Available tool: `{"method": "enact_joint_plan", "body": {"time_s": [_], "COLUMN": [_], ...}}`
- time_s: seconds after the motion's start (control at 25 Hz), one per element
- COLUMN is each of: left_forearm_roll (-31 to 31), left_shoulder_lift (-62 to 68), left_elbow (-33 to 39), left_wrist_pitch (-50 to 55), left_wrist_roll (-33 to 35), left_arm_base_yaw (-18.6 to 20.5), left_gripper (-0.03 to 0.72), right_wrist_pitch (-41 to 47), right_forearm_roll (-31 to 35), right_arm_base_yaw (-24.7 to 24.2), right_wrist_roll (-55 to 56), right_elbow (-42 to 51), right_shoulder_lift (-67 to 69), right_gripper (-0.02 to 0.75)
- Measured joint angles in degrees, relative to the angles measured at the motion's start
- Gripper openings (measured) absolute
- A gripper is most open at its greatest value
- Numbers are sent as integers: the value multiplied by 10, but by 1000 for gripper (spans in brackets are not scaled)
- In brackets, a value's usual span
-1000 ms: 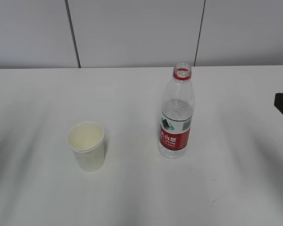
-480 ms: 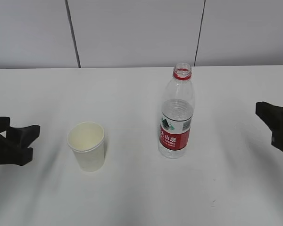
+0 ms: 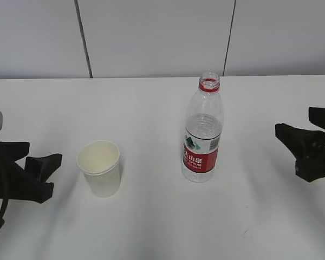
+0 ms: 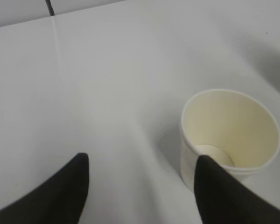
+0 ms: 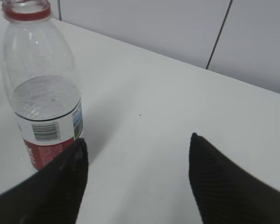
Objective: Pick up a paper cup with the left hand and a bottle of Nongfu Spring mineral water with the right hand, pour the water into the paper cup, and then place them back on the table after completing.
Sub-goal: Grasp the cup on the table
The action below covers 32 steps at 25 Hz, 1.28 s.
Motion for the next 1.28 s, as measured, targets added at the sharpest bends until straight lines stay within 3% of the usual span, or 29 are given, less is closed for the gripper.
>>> {"method": "enact_joint_plan", "body": {"time_s": [0.28, 0.4, 0.64, 0.76, 0.92, 1.28], "left_forearm_roll": [27, 58, 104, 118, 123, 141], "left_shoulder_lift": [3, 26, 152, 244, 343, 371], "left_elbow": [100, 111, 112, 109, 89, 42], "left_wrist_pitch": [-131, -150, -259, -334, -362, -374], "left_wrist_roll": [0, 0, 0, 0, -3, -3], "left_arm_base_yaw": [0, 0, 0, 0, 0, 0], "left_gripper": [447, 447, 454, 509, 594, 604], "right_wrist_pitch": [-10, -19, -85, -133, -162, -173], "right_forearm_roll": [-32, -33, -49, -61, -64, -65], "right_arm_base_yaw": [0, -1, -1, -1, -1, 0], "right_wrist_roll": [0, 0, 0, 0, 0, 0], "right_elbow": [0, 0, -1, -1, -1, -3], "right_shoulder_lift": [40, 69, 140, 168, 190, 193], "right_gripper": [505, 505, 505, 505, 505, 505]}}
